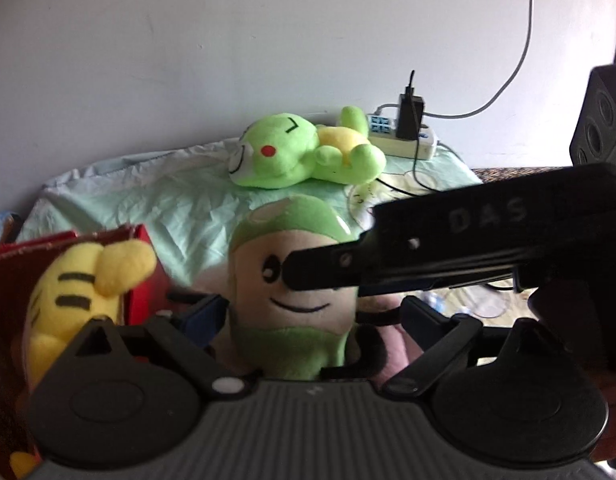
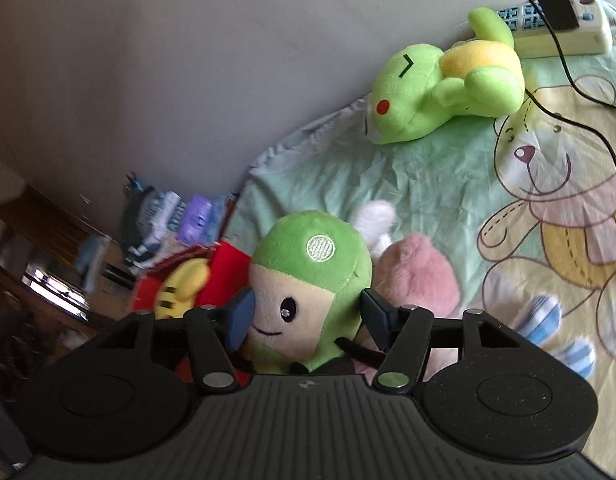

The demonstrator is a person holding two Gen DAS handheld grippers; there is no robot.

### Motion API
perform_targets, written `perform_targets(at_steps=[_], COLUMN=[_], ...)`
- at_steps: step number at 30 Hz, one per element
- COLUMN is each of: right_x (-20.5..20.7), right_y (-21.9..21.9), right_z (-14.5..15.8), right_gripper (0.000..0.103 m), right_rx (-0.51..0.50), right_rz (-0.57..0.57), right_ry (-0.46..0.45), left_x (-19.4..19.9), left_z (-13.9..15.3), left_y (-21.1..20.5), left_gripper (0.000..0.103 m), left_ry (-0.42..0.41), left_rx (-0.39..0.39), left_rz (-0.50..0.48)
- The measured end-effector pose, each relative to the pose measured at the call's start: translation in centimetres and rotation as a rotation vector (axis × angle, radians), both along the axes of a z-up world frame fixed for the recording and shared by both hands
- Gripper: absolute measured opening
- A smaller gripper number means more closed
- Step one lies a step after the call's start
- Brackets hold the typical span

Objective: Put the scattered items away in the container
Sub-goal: 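Grasp the green-hat doll with the right gripper and lift it, then carry the doll into the red box and open the right gripper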

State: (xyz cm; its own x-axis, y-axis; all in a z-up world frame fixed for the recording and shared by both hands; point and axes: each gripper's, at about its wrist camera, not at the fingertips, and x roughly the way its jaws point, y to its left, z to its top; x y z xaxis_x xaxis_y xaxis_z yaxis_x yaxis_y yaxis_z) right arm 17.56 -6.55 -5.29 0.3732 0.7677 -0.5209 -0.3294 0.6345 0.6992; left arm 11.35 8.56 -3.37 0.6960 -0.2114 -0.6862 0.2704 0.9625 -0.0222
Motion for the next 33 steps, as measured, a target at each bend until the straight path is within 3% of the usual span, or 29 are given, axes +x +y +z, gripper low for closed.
perform_targets(at_steps=[3,6,11,18,25,33], right_x=[0.5,-0.2,-2.2,-6.1,-9.6,-11.8], right_y=[-0.3,-0.7,-1.5,-3.8,-3.7,0.2], right_z=[-0.6,-0.3,0.2,2.2,5.9,10.3], right_gripper=[0.058,0.053,0.051,0.051,0.051,0.051], right_rx=[0.030,0.031,0.000,0.013,-0.014,-0.009], right_rz=[0.012,0.016,0.010,-0.029,-0.069,-0.047], right_ry=[0.044,0.043,0.025,0.010,-0.109,-0.238], left_x=[0.0,-0.6,-2.5,-7.0,-10.8,-13.1], left_z=[0.0,0.4,0.7,3.0,6.0,10.4], left_y=[0.0,0.0,-0.4,-0.9,-1.1,4.7], left_gripper=[0.092,0.085,0.083,0.083,0.083,0.083], left_ry=[0.005,0.017,0.020,-0.005,-0.085,-0.200], left_rx=[-0.003,-0.036,-0.053,-0.139,-0.180,-0.227], left_rz=[-0.010,-0.022,-0.043,-0.099,-0.126,-0.103])
